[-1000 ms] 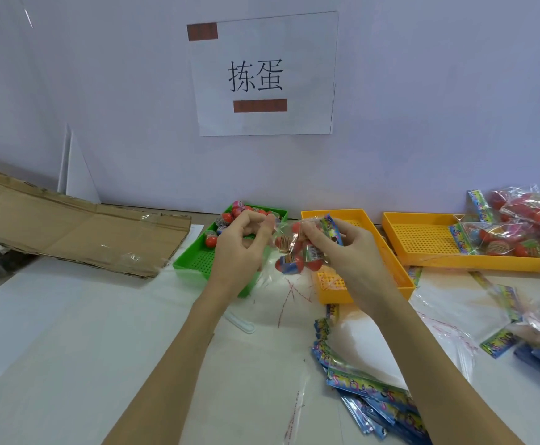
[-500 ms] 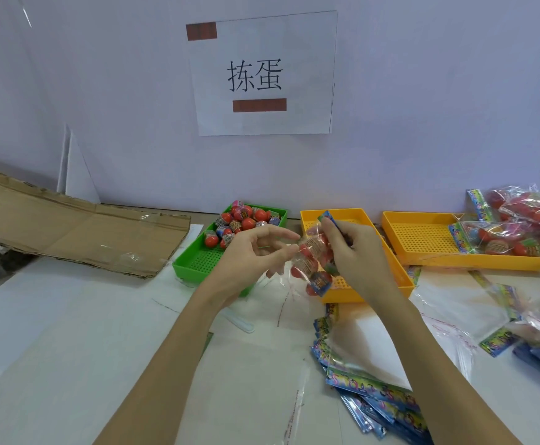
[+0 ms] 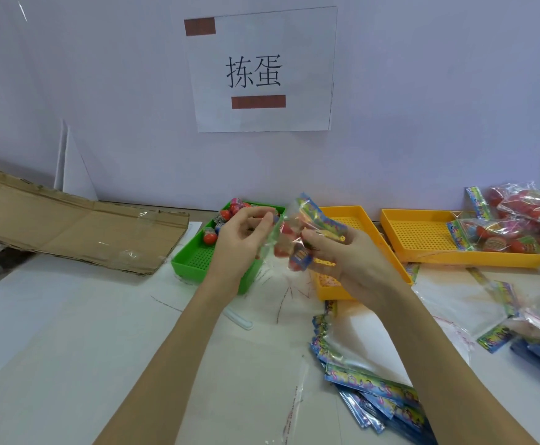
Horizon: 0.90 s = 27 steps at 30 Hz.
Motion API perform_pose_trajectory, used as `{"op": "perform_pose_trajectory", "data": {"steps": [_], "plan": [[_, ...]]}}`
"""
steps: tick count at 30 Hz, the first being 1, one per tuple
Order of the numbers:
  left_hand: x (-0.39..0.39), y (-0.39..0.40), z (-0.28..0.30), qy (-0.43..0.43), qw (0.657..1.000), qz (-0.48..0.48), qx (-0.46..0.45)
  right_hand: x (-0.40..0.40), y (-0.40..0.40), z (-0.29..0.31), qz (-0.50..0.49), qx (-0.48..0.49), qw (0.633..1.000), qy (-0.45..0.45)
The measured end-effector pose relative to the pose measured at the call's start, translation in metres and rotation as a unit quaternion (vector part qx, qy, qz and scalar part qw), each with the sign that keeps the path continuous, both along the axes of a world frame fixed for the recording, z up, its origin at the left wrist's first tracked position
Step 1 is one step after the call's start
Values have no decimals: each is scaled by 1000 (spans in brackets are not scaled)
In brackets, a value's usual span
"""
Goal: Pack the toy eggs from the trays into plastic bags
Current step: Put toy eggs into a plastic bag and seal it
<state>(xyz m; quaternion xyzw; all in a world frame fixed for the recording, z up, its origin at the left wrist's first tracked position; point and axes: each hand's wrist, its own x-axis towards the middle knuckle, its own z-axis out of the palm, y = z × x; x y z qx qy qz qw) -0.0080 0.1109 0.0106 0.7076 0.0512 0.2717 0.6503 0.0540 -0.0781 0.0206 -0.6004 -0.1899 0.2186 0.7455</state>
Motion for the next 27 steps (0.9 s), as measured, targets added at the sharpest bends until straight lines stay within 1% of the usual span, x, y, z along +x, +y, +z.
{"op": "perform_pose_trajectory", "data": {"steps": [2,3,5,6,7,8,10,12,13,14,16,19,22,24,27], "plan": [[-1,1,1,30,997,-27,64,-1,-1,1,35,-40,997,-53],[-2,2,1,46,994,-56,83,-3,-3,2,63,-68,992,-82],[-4,3,2,51,988,-111,90,-6,-4,5,81,-117,983,-119],[-5,3,2,41,990,-108,85,-6,-4,6,68,-132,980,-131],[-5,2,2,26,993,-86,75,-7,-3,7,51,-136,980,-137],[-5,1,2,10,997,-55,61,-7,-3,8,35,-127,982,-137],[-1,-1,-2,-19,999,19,31,-6,-3,8,0,-75,991,-115],[2,-2,-4,-44,995,88,19,-5,-3,7,-31,0,998,-58],[2,-3,-5,-50,993,103,23,-6,-2,6,-45,25,998,-33],[2,-3,-5,-49,993,103,31,-6,-1,4,-61,35,997,-23],[2,-3,-3,-28,996,73,40,-6,1,2,-79,26,996,-31],[0,-4,-3,6,999,20,36,-7,0,4,-61,2,997,-39],[-1,-5,-4,-11,999,20,27,-6,1,5,-62,-24,996,-52],[-2,-6,-3,-26,999,26,34,-8,2,5,-85,-26,995,-54],[-2,-4,0,-26,999,24,-24,-7,2,5,-114,-31,990,-77]]}}
